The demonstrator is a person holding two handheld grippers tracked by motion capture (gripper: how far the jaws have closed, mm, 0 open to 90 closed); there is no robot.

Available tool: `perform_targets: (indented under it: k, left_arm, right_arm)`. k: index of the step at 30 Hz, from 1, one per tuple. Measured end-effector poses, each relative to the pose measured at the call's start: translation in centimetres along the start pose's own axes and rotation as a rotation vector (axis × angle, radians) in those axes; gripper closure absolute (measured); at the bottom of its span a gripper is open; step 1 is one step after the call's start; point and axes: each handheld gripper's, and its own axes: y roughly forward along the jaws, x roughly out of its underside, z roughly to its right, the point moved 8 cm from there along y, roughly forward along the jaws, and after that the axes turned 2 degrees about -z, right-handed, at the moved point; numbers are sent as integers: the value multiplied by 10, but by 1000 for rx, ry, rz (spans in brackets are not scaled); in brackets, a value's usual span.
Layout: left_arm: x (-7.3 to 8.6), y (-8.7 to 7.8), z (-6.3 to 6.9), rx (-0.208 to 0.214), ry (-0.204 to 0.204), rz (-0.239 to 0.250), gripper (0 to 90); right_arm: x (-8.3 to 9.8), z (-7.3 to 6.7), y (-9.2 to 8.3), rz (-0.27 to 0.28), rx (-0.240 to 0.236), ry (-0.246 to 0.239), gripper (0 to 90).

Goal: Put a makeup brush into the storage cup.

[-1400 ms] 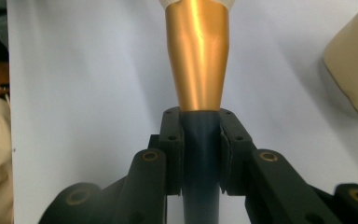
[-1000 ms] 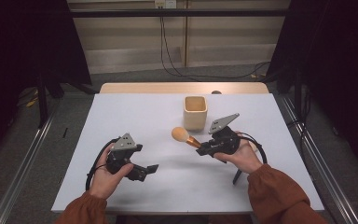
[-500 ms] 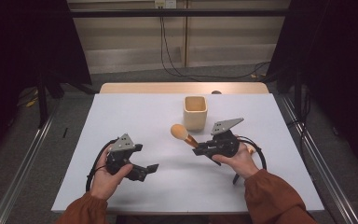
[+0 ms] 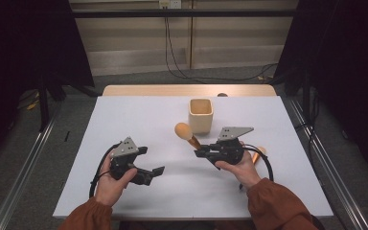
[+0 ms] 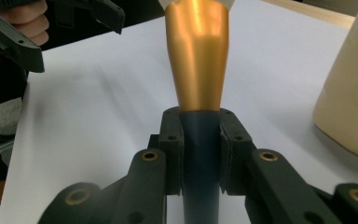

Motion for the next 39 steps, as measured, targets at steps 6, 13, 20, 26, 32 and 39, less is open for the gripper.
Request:
perform_targets:
  k: [6, 13, 20, 26, 32, 39]
  left_arm:
    - [-6, 5, 6, 2, 3, 84, 43]
    - [-15, 9, 13, 12, 3, 131, 43]
    - [-25, 19, 17, -8, 8, 162, 39]
    - [-33, 26, 20, 0, 5, 167, 36]
    - [-43, 32, 19, -5, -13, 185, 30]
    - [-51, 43, 24, 5, -4, 198, 31]
  right_arm:
    - [-6, -8, 1, 59, -18, -20, 748]
    - [-12, -19, 0, 94, -49, -52, 749]
    - [-13, -19, 1, 106, -41, -52, 749]
    - [-15, -19, 4, 115, -32, -46, 749]
    - [-18, -19, 2, 132, -30, -42, 748]
    - [-18, -19, 2, 135, -30, -37, 748]
